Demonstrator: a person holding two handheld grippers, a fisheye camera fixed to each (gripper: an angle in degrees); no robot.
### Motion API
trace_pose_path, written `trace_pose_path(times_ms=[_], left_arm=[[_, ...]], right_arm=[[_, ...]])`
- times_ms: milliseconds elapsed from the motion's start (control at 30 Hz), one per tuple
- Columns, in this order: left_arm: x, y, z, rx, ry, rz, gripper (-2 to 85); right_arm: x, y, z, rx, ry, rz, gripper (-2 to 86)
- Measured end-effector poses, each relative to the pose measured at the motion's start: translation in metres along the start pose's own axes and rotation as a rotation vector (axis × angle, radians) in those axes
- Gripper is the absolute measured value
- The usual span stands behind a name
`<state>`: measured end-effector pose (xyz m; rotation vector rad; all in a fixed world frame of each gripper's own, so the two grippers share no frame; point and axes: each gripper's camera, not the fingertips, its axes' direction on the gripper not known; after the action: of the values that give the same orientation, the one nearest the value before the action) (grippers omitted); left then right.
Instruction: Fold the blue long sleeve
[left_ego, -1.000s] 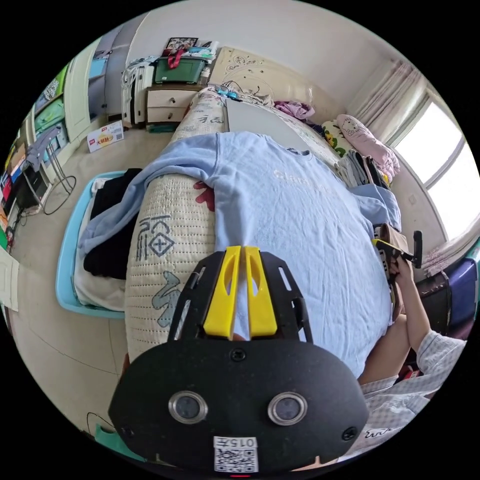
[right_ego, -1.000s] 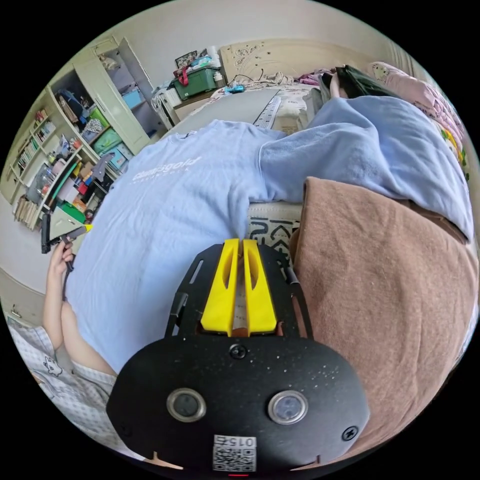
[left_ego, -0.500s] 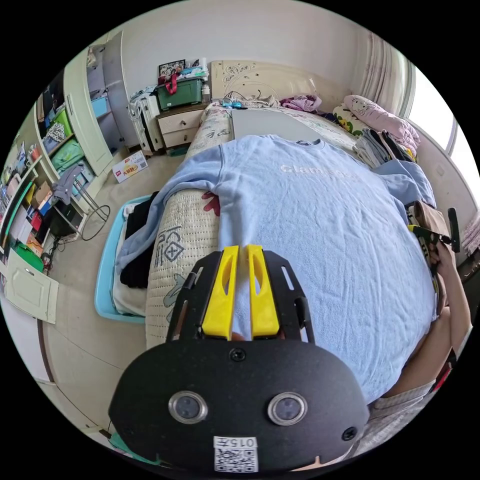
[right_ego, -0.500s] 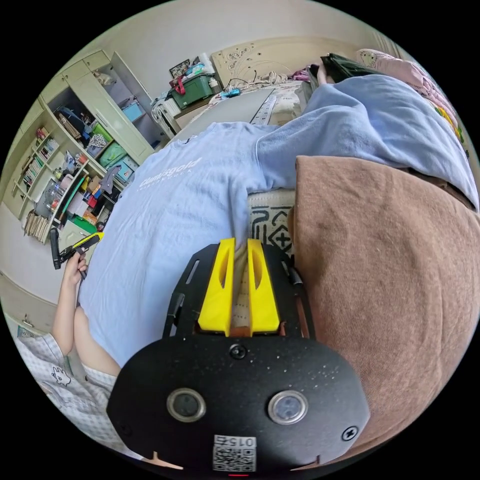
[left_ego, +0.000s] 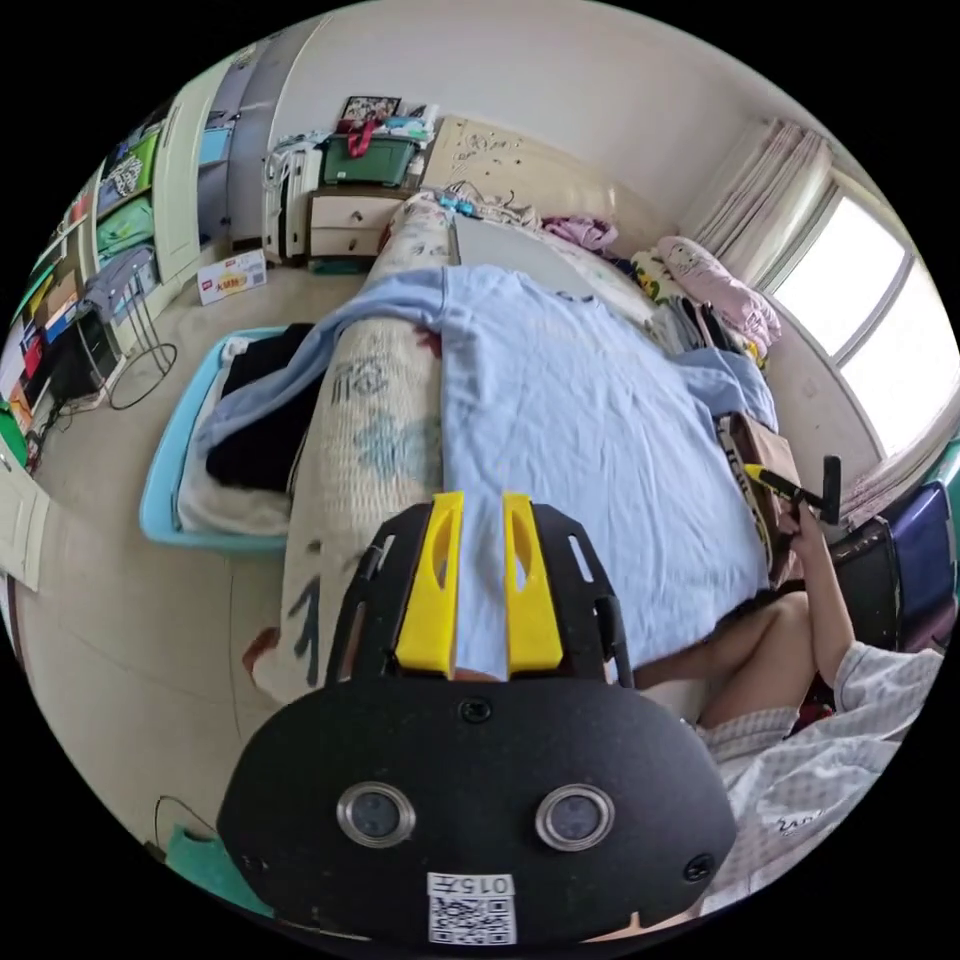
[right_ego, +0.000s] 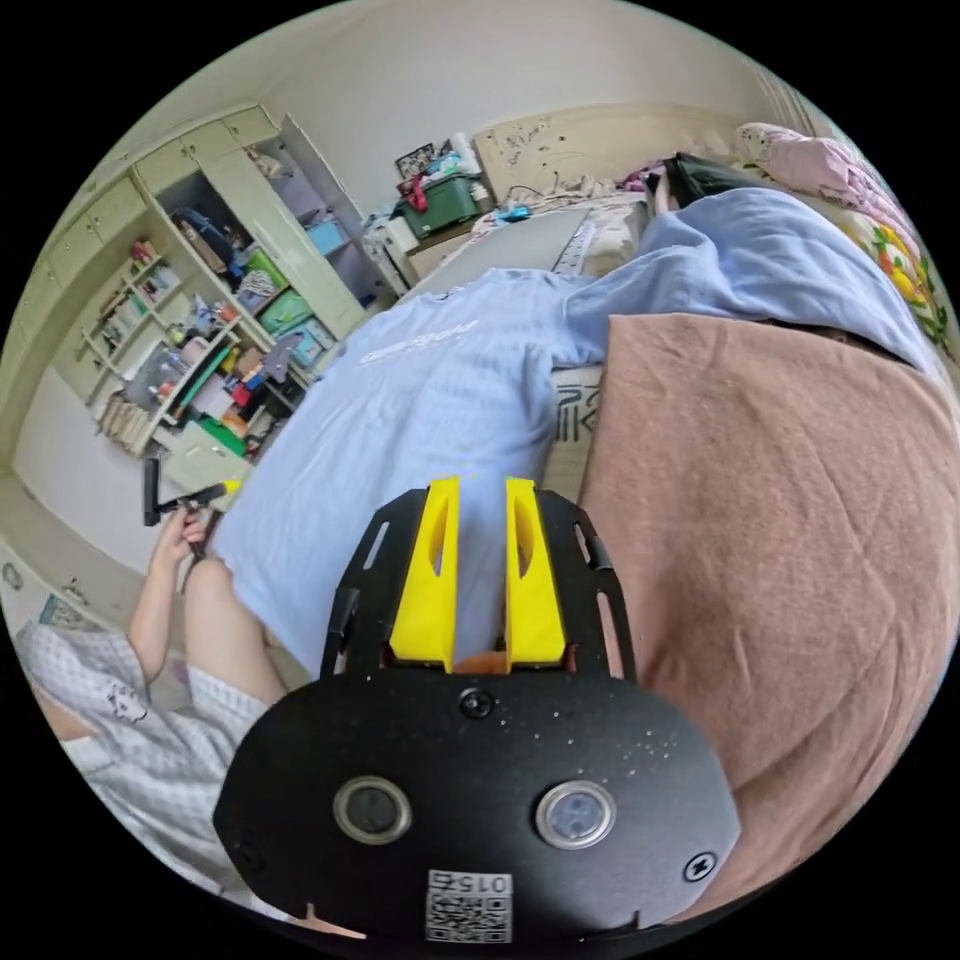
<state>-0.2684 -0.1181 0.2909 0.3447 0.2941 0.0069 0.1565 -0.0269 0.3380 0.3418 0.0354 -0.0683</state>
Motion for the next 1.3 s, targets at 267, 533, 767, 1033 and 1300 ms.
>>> trace_pose_path(times_ms=[267, 533, 767, 1033, 1300], left_arm=[[-0.018, 0.026, -0.005, -0.01, 0.106, -0.055, 7.8], [0.002, 0.016, 0.001, -0.076, 0.032, 0.01, 1.7], [0.046, 0.004, 0.012, -0.157, -0.185, 0.139, 0.1], [0.051, 0.007, 0.013, -0.151, -0.202, 0.121, 0.0], [0.05, 0.015, 0.011, -0.117, -0.208, 0.069, 0.3]], right_arm=[[-0.019, 0.004, 0.033, -0.181, 0.068, 0.054, 12.2], [-0.044, 0.012, 0.081, -0.291, 0.095, 0.036, 2.5], [-0.119, 0.037, 0.116, -0.302, 0.358, -0.101, 2.8], [-0.241, 0.142, 0.082, -0.094, 0.537, -0.059, 6.2], [-0.296, 0.246, -0.012, 0.125, 0.3, 0.072, 6.1]])
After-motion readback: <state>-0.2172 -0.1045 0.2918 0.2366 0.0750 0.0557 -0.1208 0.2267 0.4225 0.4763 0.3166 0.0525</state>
